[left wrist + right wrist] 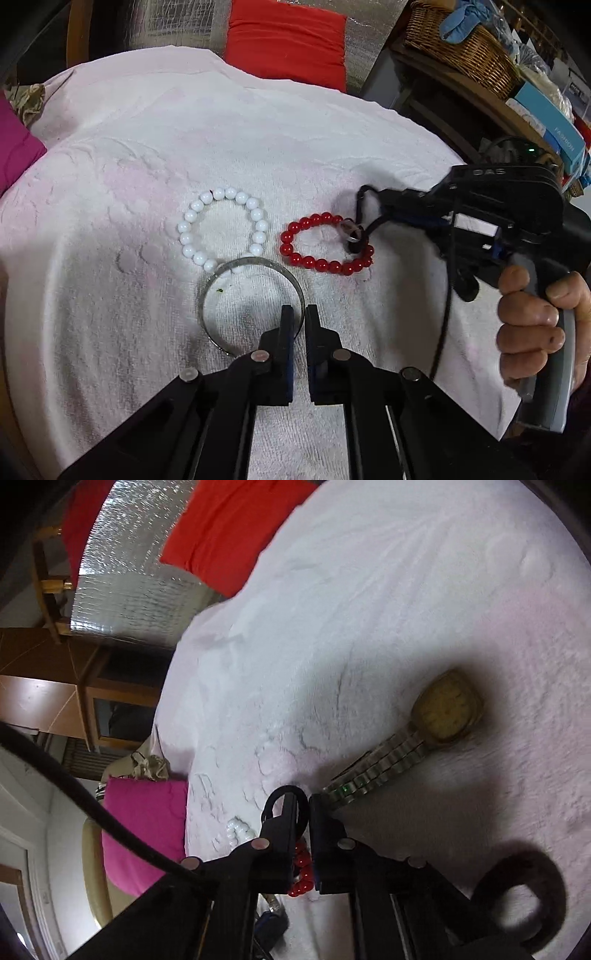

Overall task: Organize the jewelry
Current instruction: 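Grasp the silver bangle with the left tool while the right tool holds the hair tie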

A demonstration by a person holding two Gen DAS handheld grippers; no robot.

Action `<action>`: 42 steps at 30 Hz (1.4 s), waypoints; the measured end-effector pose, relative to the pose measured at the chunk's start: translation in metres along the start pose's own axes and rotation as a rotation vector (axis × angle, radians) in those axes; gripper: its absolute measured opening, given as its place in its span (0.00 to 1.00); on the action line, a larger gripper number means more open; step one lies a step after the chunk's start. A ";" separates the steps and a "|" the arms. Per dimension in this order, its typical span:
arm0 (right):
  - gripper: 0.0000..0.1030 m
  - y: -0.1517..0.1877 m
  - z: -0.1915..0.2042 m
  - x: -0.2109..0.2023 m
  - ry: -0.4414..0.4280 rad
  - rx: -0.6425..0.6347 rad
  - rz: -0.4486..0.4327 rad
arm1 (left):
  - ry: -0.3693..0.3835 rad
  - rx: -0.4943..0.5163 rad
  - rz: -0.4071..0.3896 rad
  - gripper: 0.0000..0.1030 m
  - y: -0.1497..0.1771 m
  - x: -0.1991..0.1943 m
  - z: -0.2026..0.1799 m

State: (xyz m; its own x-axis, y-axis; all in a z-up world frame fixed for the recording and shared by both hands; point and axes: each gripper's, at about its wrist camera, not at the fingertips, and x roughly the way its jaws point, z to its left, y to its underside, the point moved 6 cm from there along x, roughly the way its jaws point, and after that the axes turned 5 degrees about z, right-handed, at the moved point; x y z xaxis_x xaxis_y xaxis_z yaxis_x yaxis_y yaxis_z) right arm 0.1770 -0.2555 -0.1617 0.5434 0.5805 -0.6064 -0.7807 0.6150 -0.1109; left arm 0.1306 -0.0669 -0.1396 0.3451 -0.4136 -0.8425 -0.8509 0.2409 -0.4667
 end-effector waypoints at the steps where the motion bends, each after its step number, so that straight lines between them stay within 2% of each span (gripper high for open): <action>1: 0.07 -0.002 0.002 -0.008 -0.007 -0.022 -0.012 | 0.008 0.001 -0.002 0.05 0.000 -0.003 0.003; 6: 0.07 0.006 0.015 -0.043 -0.028 -0.125 -0.038 | 0.017 0.018 -0.027 0.05 0.008 -0.026 0.001; 14: 0.06 0.030 0.012 -0.078 -0.051 -0.197 0.005 | 0.008 0.036 -0.076 0.03 0.025 -0.058 -0.005; 20: 0.06 0.045 0.014 -0.087 -0.055 -0.235 0.019 | 0.001 0.025 -0.109 0.03 0.032 -0.076 -0.009; 28: 0.06 0.073 0.042 -0.082 -0.085 -0.312 0.047 | -0.038 -0.005 -0.222 0.03 0.044 -0.124 0.001; 30: 0.06 0.078 0.049 -0.079 -0.086 -0.328 0.042 | -0.080 0.005 -0.222 0.03 0.045 -0.124 0.005; 33: 0.06 0.084 0.054 -0.074 -0.083 -0.330 0.039 | -0.100 -0.002 -0.177 0.04 0.045 -0.105 0.009; 34: 0.06 0.086 0.053 -0.073 -0.076 -0.328 0.039 | -0.109 -0.006 -0.161 0.06 0.046 -0.099 0.011; 36: 0.06 0.088 0.049 -0.072 -0.056 -0.326 0.035 | -0.120 -0.009 -0.130 0.24 0.045 -0.084 0.011; 37: 0.06 0.087 0.046 -0.072 -0.049 -0.323 0.033 | -0.136 -0.019 -0.118 0.48 0.043 -0.076 0.011; 38: 0.06 0.085 0.042 -0.072 -0.040 -0.317 0.031 | -0.147 -0.026 -0.125 0.63 0.041 -0.071 0.010; 42: 0.06 0.076 0.029 -0.074 -0.015 -0.303 0.022 | -0.211 -0.012 -0.122 0.76 0.028 -0.050 0.005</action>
State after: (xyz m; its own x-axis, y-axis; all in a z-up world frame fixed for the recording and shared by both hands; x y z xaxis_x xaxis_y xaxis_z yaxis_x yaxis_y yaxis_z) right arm 0.0860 -0.2364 -0.1025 0.5284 0.6009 -0.5997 -0.8474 0.4167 -0.3292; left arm 0.0916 -0.0346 -0.1118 0.5196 -0.2457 -0.8183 -0.8020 0.1898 -0.5663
